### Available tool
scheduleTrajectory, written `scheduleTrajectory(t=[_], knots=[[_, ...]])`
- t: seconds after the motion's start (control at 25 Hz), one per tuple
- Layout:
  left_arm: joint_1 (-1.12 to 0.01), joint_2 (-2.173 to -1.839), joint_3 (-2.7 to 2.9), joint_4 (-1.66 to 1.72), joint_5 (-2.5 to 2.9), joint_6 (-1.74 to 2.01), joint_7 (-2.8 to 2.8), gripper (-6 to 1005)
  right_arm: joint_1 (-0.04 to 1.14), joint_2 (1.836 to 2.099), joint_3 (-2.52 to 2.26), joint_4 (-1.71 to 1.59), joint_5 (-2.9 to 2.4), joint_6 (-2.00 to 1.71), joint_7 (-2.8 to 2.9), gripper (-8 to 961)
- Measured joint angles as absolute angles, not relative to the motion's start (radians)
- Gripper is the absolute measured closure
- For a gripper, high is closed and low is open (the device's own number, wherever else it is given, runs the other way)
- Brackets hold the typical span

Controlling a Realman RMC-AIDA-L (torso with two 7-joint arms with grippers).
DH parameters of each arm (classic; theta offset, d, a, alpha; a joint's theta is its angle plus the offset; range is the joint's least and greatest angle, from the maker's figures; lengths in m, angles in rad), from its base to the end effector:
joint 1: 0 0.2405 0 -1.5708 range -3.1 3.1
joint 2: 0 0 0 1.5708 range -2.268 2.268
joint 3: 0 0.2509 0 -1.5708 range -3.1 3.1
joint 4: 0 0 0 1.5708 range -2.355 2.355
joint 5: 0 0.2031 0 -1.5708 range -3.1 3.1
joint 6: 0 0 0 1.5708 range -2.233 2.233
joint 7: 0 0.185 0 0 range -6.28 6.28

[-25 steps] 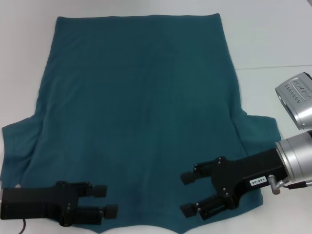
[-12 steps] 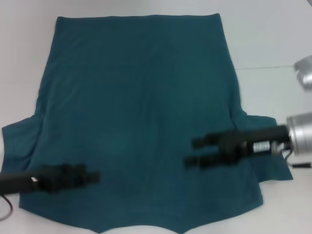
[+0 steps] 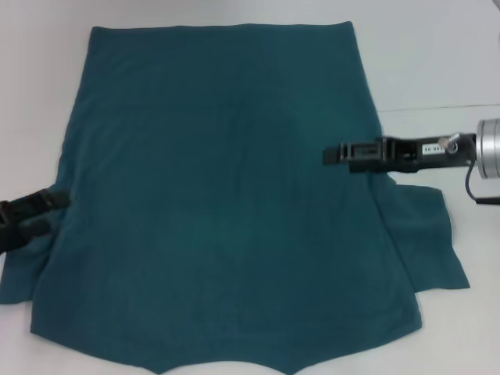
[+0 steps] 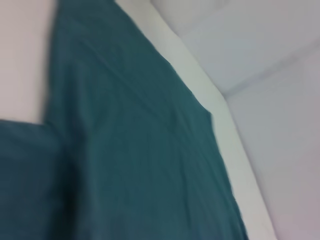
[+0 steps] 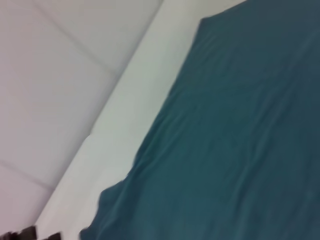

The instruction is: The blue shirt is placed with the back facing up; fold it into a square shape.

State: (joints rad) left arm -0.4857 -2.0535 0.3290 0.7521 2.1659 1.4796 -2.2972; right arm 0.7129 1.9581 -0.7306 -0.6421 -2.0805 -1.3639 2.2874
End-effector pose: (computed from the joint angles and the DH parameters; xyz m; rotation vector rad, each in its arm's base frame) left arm -0.3078 0.3531 0.0358 -1.9024 -1.8281 -0.9084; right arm 0.2245 0.4146 0.0060 -2.3423 1.5682 0.6195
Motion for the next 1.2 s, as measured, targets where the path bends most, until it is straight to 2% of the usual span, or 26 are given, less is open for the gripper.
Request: scheduleTrajectory(t=[0.12,0.24,0.44,1.2], knots=[[-0.480,-2.053,0.310,0.736,2.166,1.406,-2.334,172,0.742,1.935,-0.732,-0.584,-2.081,-1.320,2.290,39],[-0.477,-2.049,0.282,0.707,2.166,1.329,-2.350,172,0.760,1.926,-0.735,-0.557,-2.083,-1.306,2.293,39],[-0.482,-2.039,0.268,0.672,2.172,1.239,-2.362,173,0.769,1.928,-0.741,-0.547,-2.087,-1.292,2.304,39],[-0.478,-2.040,0.281,0.637,2.203,1.125,-2.361,171,0.778,1.924,-0.799,-0.545,-2.089,-1.295,2.305,39]])
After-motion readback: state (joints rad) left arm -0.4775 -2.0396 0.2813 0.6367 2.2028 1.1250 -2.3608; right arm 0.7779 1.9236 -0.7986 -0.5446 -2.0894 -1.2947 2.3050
